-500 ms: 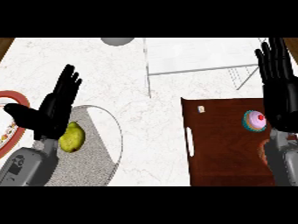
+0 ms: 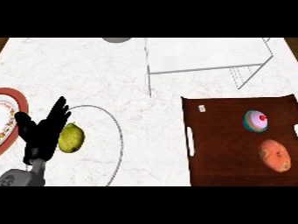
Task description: Pick the cupcake from the tray and place it in the tiered shelf
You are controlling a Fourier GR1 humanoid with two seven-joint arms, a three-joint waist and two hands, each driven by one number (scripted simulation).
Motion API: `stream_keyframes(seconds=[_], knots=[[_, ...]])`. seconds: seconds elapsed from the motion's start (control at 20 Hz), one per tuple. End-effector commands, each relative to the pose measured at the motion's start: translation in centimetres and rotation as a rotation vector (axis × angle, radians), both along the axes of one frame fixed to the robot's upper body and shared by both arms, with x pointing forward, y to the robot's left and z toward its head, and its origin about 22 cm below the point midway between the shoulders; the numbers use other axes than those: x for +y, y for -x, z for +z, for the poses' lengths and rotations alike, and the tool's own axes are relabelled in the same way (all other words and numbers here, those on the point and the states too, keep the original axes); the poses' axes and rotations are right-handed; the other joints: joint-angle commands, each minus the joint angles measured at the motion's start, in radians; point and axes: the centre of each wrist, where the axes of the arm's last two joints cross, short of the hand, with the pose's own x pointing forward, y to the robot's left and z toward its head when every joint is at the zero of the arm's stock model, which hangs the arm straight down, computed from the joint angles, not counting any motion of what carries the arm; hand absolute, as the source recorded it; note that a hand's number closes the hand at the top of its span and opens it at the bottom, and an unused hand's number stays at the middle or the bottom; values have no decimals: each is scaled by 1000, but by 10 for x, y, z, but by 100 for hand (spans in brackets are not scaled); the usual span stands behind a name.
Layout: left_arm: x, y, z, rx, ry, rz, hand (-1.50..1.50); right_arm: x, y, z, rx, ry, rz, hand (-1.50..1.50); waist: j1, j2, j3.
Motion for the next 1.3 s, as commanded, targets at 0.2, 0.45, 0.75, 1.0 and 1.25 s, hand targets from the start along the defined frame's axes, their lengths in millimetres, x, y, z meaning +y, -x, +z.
stream_keyframes(seconds=[0.2, 0.45, 0.75, 1.0, 1.25], knots=[[22, 7, -15, 126, 21, -16, 0, -112, 49, -21, 85, -45, 91, -150, 25, -14, -1], [14, 5, -11, 146, 22, -23, 0, -125, 47, 3, 231, 13, 305, -150, 26, -17, -2], [23, 7, -13, 133, 3, -8, 0, -100, 27, 45, 342, 121, 428, -150, 15, -22, -5], [10, 1, -7, 136, 8, 0, 0, -48, -5, 60, 431, 204, 358, -150, 19, -22, -5], [10, -3, -8, 137, 3, -2, 0, 10, -24, 79, 451, 213, 251, -150, 19, -22, -5]])
